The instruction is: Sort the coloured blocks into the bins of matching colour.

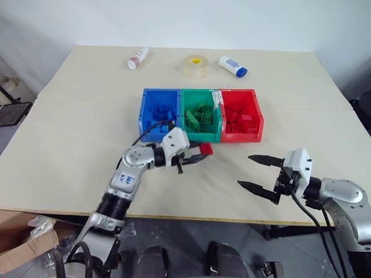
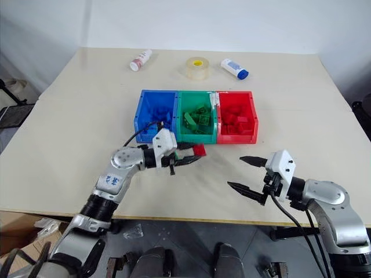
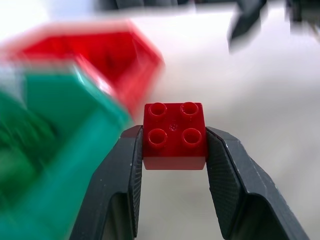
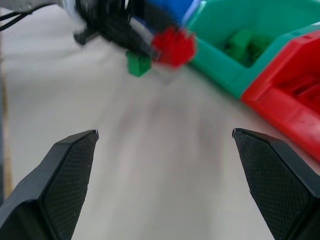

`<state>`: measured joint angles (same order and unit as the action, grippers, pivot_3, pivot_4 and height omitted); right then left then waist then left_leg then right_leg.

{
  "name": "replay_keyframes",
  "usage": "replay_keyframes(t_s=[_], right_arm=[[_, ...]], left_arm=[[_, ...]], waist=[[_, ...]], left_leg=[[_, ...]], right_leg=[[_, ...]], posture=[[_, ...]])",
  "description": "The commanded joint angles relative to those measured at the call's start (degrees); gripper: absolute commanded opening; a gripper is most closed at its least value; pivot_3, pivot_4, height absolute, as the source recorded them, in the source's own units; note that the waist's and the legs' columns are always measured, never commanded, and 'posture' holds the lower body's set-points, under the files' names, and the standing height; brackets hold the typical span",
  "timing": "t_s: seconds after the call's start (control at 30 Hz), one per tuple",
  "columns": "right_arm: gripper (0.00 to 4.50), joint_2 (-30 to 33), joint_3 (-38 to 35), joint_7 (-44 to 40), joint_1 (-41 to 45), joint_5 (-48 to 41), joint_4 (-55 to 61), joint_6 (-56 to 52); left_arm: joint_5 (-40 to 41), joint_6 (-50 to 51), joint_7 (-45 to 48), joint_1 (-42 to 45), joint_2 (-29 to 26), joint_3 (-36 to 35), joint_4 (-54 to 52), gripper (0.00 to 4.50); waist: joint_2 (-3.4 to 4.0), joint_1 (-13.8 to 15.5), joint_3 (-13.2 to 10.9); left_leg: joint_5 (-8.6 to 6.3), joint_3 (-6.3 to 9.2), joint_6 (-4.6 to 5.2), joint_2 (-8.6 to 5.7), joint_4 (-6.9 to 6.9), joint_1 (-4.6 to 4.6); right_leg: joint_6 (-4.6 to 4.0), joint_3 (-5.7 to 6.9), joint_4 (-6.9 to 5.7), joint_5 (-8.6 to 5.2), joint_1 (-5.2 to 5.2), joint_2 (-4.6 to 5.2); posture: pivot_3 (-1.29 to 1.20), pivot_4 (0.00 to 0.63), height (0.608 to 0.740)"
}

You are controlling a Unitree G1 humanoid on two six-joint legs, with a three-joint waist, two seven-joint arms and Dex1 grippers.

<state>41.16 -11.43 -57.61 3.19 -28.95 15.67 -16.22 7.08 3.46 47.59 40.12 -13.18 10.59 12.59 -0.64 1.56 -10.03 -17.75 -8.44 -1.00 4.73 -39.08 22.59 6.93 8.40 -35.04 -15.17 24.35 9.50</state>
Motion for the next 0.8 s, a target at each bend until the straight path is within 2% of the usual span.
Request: replay_keyframes(t_s=[0.03,0.13,0.3,0.33,0.47,0.6,0.8], right_arm=[[4.50,0.0,-3.8,1.7,0.0,-1.5,1.6,0.8],[4.50,-1.0,-5.4,3.4,0.1,-2.4,2.1,1.0],[4.50,-2.9,-6.5,6.5,-0.2,-3.2,4.4,1.1],[4.50,-3.2,-6.7,7.2,-0.5,-3.3,5.1,0.9],[4.50,-3.9,-6.8,9.1,-2.1,-3.6,8.0,0.1],[4.50,-3.9,-6.3,9.9,-3.0,-4.0,9.2,-0.4],[4.50,-3.0,-5.1,8.5,-1.4,-4.3,7.4,-0.6]], left_arm=[[-0.9,-3.4,-4.1,4.8,2.9,-1.1,5.1,1.45],[-1.8,-6.6,-6.8,9.7,6.1,-1.5,12.7,1.45],[-5.2,-16.7,-13.1,21.7,11.5,-2.2,34.3,1.45],[-5.6,-18.5,-14.6,24.1,12.4,-2.6,38.5,2.18],[-5.4,-22.9,-18.0,31.5,15.3,-5.3,51.1,3.34],[-6.3,-25.2,-16.9,32.9,15.3,-6.1,55.6,4.45],[-3.9,-27.4,-5.8,26.1,11.1,-6.6,47.9,4.45]], waist=[[0.00,-0.1,0.0],[-0.02,-0.1,0.0],[-0.07,-0.1,0.0],[-0.07,-0.1,0.0],[-0.08,-0.1,0.0],[-0.08,-0.3,-0.1],[-0.07,-0.4,0.0]], left_leg=[[-0.01,0.00,0.01,-0.01,0.01,-0.01],[-0.01,0.00,0.01,-0.01,0.02,-0.03],[-0.01,-0.01,0.02,-0.02,0.01,0.05],[-0.02,-0.01,0.04,-0.03,0.02,0.07],[-0.06,0.01,0.11,-0.05,0.05,0.25],[-0.09,0.00,0.16,-0.08,0.02,0.39],[-0.08,0.00,0.17,-0.07,0.00,0.39]], right_leg=[[0.01,0.00,-0.01,0.01,-0.02,0.00],[0.02,0.00,0.03,0.01,-0.02,0.00],[0.02,0.01,0.22,0.01,-0.01,0.00],[0.03,0.02,0.25,0.01,-0.01,0.00],[0.12,0.07,0.29,0.07,0.02,0.00],[0.21,0.10,0.43,0.11,0.06,0.00],[0.20,0.09,0.34,0.11,0.11,0.00]], posture=[[0.00,0.150,0.740],[0.00,0.150,0.740],[0.00,0.150,0.740],[0.00,0.150,0.740],[0.00,0.150,0.740],[0.00,0.150,0.740],[0.00,0.150,0.740]])
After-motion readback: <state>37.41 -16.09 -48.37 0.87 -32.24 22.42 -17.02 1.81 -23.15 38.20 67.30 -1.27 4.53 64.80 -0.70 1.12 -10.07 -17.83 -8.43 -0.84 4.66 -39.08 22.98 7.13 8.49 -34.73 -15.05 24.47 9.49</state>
